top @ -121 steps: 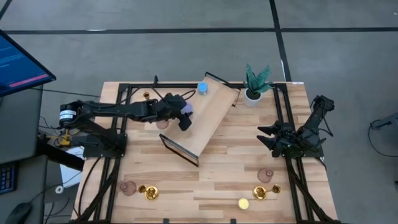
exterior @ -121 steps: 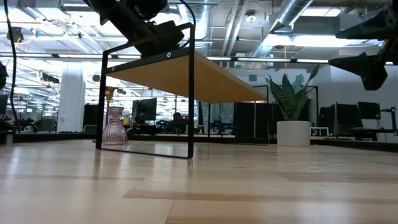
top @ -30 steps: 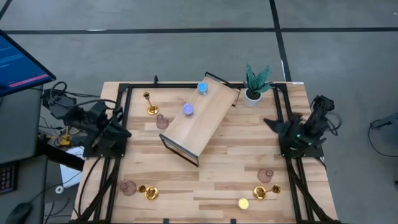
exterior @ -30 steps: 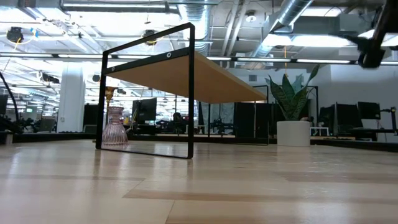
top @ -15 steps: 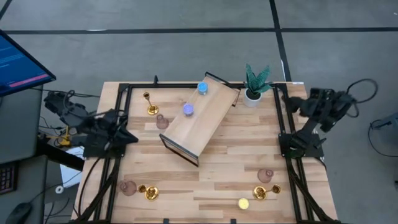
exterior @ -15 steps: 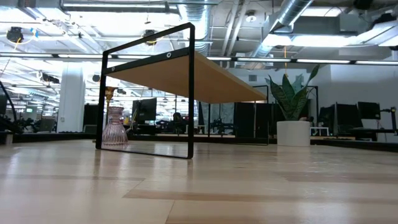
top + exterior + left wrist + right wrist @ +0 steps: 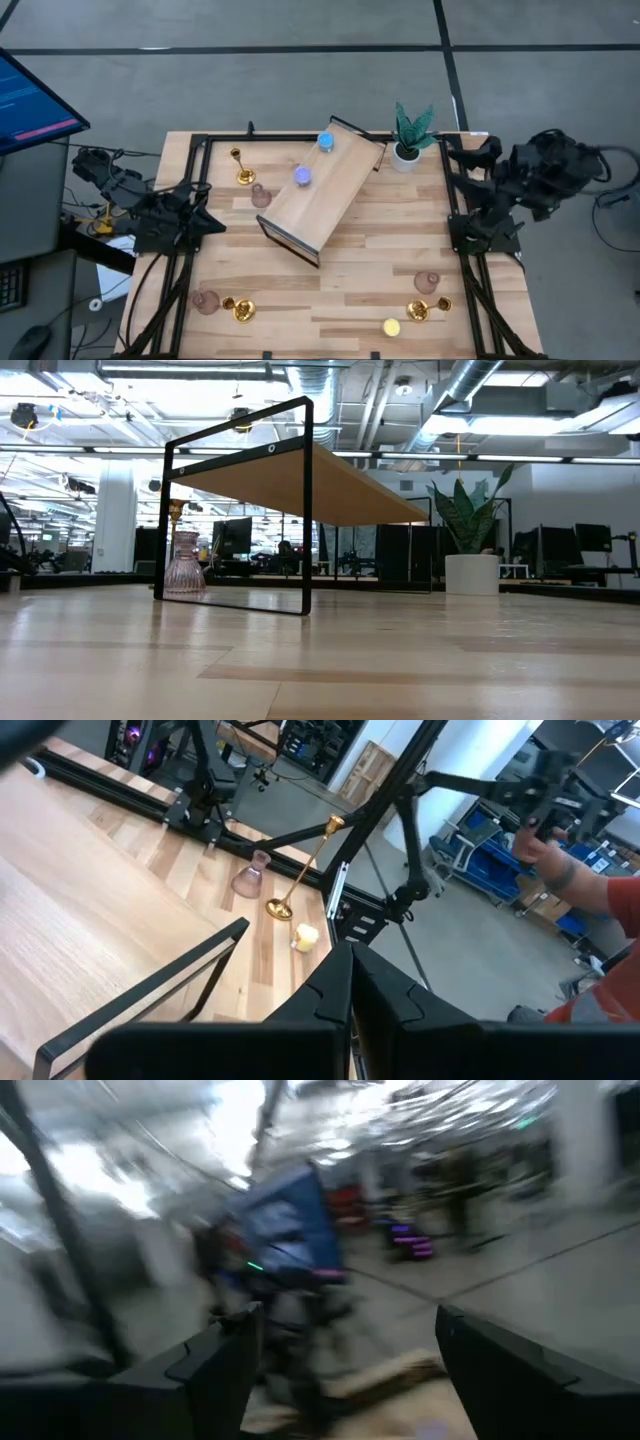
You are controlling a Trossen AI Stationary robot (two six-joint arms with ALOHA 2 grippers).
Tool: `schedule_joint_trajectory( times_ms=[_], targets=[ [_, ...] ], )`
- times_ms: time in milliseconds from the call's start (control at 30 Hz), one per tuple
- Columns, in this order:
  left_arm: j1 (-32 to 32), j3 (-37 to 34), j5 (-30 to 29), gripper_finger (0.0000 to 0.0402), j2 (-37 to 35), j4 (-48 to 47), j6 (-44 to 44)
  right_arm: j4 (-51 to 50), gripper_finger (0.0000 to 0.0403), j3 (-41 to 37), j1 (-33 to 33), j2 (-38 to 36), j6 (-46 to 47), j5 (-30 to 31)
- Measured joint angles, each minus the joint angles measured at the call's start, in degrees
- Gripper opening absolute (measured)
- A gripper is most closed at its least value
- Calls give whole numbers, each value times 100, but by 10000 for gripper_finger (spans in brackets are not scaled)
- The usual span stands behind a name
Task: Pick & Place candle stick holders
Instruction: Put the yellow candle on the shelf
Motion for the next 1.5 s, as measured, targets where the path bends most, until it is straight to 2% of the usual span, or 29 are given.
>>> schedule_joint_trajectory(
  times_ms=[67, 167, 333, 400, 533, 700, 833, 1067, 1200, 1500],
  targets=[
    [0, 0, 0, 4, 0, 0, -2, -181, 286, 430, -33, 405, -443, 178],
    [0, 0, 0, 6, 0, -2, -2, -737, 286, 1115, -79, 898, -595, 212],
    [0, 0, 0, 8, 0, -2, -2, -2549, 286, 2339, -268, 1734, 207, -112],
    [0, 0, 0, 6, 0, -2, -2, -3444, 285, 2830, -434, 2091, 817, -527],
    [0, 0, 1, 4, 0, -4, -2, -4836, 281, 3737, -998, 2788, 1863, -1878],
    [0, 0, 2, 9, 0, -4, -46, -6237, 279, 4629, -1567, 3766, 2364, -3191],
    [0, 2, 2, 6, 0, -4, -46, -7416, 279, 5242, -1892, 4406, 2829, -3852],
    [0, 2, 2, 8, 0, -11, -44, -8802, 289, 5603, -2461, 5527, 2907, -5086],
    [0, 4, 2, 9, 0, -22, -44, -9349, 300, 5600, -2570, 6154, 2538, -5459],
    [2, 4, 2, 11, 0, -26, -4, -9367, 343, 5594, -2360, 7410, 1336, -6118]
  ],
)
